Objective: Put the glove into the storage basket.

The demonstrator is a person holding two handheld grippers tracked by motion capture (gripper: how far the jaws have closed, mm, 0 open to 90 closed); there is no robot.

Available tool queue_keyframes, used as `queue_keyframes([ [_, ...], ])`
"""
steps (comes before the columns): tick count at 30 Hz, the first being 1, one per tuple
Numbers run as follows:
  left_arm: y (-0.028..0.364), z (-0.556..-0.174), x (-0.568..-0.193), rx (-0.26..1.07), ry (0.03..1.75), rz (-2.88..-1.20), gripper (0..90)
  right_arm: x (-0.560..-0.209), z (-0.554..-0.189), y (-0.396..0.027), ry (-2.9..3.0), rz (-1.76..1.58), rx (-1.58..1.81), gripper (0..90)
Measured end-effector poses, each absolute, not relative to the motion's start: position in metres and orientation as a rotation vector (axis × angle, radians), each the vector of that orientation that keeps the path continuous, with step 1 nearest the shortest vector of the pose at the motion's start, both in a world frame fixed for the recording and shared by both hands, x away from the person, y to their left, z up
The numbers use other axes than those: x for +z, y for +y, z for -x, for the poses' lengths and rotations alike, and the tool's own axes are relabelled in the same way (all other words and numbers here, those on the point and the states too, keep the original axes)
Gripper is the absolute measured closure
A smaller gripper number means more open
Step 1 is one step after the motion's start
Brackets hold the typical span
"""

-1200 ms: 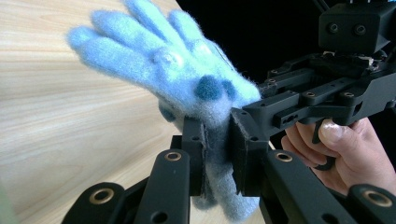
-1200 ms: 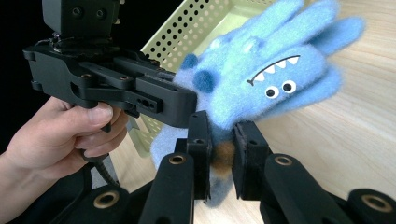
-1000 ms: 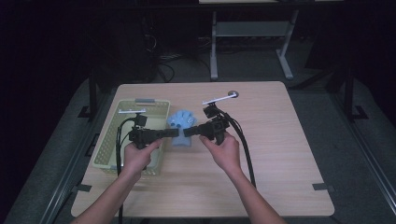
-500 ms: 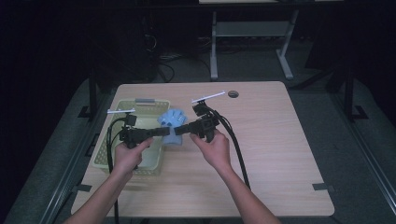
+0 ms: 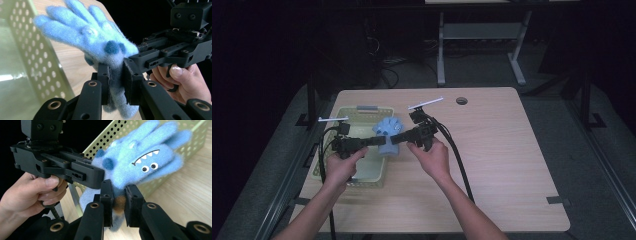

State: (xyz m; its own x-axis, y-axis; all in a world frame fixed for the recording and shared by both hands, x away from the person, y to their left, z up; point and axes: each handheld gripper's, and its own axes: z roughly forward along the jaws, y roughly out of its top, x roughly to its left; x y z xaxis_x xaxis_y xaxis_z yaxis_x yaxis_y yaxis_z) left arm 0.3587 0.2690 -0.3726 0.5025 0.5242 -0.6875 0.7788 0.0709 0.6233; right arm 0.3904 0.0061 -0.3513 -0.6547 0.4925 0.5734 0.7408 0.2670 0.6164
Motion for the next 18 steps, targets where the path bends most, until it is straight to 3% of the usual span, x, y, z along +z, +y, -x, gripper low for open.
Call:
queue_keyframes([
  [18,0.307,-0.358,-0.375,-0.262,1.184,-1.567,79.4,-0.358,-0.399,0.045,-2.256,1.092,-1.343,79.0],
])
